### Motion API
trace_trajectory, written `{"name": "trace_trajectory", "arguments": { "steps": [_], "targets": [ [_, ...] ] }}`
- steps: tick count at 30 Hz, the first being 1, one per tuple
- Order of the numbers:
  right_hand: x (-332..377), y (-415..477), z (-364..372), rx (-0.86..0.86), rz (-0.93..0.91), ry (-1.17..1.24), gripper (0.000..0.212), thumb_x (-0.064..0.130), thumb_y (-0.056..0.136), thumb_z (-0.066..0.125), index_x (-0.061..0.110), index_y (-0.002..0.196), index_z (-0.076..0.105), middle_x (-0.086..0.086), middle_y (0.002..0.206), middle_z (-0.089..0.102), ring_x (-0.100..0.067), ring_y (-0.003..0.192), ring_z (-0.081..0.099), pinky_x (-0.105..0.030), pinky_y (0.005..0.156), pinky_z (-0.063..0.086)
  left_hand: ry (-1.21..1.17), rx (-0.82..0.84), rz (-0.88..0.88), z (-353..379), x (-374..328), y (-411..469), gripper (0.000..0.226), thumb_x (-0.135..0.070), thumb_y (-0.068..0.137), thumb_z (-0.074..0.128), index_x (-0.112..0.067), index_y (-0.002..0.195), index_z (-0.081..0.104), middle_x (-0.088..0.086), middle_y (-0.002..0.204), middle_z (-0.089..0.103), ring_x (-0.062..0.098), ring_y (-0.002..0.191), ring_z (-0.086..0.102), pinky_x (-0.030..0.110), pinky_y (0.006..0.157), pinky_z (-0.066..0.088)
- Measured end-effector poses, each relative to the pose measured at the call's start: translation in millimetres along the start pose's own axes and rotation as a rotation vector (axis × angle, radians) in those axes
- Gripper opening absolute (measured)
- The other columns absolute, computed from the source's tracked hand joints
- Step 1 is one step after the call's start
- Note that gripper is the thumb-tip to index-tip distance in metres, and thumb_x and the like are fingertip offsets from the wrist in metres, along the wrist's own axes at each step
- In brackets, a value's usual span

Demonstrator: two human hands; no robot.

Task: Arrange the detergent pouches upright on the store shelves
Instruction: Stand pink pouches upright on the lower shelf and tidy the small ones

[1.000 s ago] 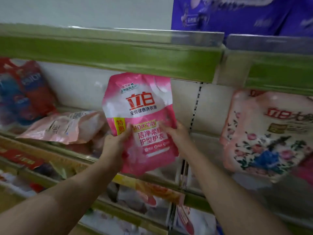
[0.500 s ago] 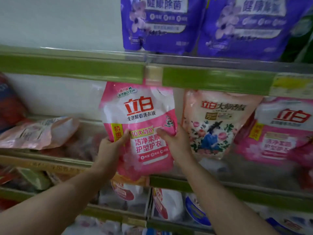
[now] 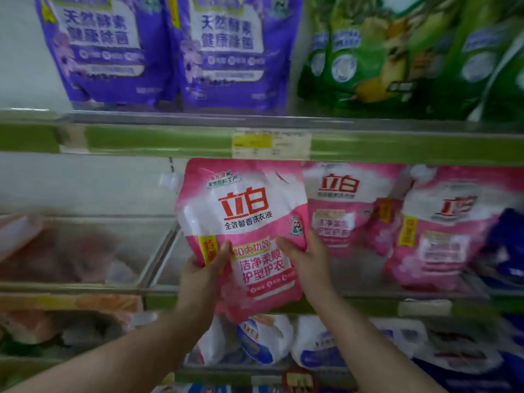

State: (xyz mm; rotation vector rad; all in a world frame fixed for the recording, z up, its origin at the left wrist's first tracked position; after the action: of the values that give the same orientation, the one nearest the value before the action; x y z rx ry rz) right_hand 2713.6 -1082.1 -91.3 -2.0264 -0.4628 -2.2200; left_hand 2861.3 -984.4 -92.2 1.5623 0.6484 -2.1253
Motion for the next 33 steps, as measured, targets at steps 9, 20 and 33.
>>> {"name": "trace_trajectory", "arguments": {
  "steps": [9, 20, 33],
  "targets": [
    [-10, 6, -126, -0.21, 0.011, 0.034, 0.025, 0.02, 0.091, 0.056, 0.034, 0.111, 0.054, -0.007, 0.105, 0.067, -0.021, 0.089, 0.07, -0.039, 0.075, 0.06, 0.02, 0.17, -0.208, 130, 38, 21, 0.01, -0.001, 0.084, 0.062, -0.004, 0.092, 0.066, 0.015, 0.085, 0.074, 0.028, 0.069, 0.071, 0.048, 0.073, 0.057],
    [-20, 43, -157, -0.175, 0.177, -0.29, 0.015, 0.029, 0.099, 0.038, 0.015, 0.106, 0.037, -0.003, 0.09, 0.06, -0.006, 0.066, 0.062, -0.008, 0.044, 0.043, -0.061, 0.201, -0.147, 178, 54, 47, 0.018, 0.007, 0.082, 0.058, -0.004, 0.096, 0.062, 0.015, 0.092, 0.072, 0.03, 0.083, 0.072, 0.048, 0.078, 0.057],
    [41, 37, -141, -0.103, 0.026, -1.314, 0.05, 0.037, 0.099, 0.033, 0.016, 0.055, 0.045, 0.004, 0.053, 0.046, -0.015, 0.052, 0.052, -0.02, 0.044, 0.032, -0.052, 0.161, -0.111, 166, 45, 32, 0.01, 0.0, 0.083, 0.061, -0.01, 0.083, 0.062, -0.002, 0.061, 0.073, 0.003, 0.046, 0.066, 0.011, 0.034, 0.044]
  ]
}}
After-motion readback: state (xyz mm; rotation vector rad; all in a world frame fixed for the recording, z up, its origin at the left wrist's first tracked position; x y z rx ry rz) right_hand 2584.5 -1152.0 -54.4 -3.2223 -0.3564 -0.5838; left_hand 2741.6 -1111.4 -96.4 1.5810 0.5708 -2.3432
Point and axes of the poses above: each hand's wrist, its own y-axis towards the middle knuckle, its own z-axis out of the palm, x = y × z, the point moved 5 cm from there along y, towards the middle knuckle
